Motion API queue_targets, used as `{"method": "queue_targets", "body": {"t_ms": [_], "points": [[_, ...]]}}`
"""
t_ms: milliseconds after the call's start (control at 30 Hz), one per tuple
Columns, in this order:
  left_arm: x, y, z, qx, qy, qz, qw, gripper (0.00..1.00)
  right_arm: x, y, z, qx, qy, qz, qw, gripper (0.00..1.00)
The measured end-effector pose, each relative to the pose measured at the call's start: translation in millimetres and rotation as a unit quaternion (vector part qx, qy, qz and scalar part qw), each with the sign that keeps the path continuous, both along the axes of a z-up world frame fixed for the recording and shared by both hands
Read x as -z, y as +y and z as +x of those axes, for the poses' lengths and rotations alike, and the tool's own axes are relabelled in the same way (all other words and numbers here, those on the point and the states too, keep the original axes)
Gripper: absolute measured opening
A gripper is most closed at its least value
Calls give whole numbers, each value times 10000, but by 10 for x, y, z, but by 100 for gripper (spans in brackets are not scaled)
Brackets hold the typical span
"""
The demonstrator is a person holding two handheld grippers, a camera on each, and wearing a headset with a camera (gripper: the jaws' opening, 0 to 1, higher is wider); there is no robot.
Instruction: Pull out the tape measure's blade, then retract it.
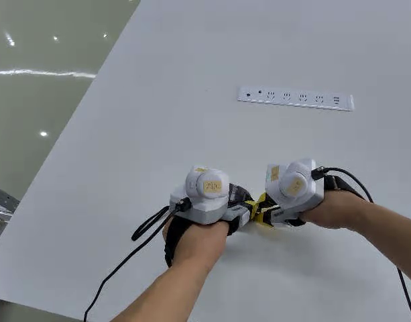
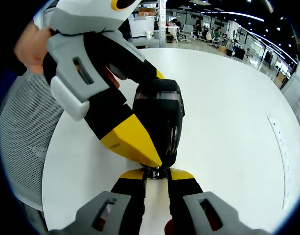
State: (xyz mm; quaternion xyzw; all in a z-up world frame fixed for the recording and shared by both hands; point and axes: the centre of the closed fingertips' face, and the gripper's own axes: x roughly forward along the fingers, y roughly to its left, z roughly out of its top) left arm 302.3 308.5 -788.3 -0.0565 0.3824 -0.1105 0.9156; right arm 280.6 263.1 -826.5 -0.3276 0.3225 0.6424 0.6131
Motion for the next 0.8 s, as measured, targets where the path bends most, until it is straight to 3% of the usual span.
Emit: {"method": "queue_targets", "body": {"t_ms": [267, 400, 500, 700, 800], "points": [[0, -2, -15, 85, 51, -54, 9999, 59, -3, -28, 14, 239, 12, -3, 9997, 20], [-64, -15, -17, 279, -125, 96, 9995, 58, -11, -86, 61, 412, 25, -20, 9991, 25], [-59, 2, -35, 253, -63, 8, 9997, 61, -73, -102, 72, 597, 108, 92, 9981, 26], [-99, 44, -107, 435, -70, 120, 9990, 68, -159, -128, 59, 825, 164, 225, 9962, 29], [-108, 65, -155, 476, -2, 131, 9988, 71, -192, -150, 36, 945, 181, 279, 9950, 30]]}}
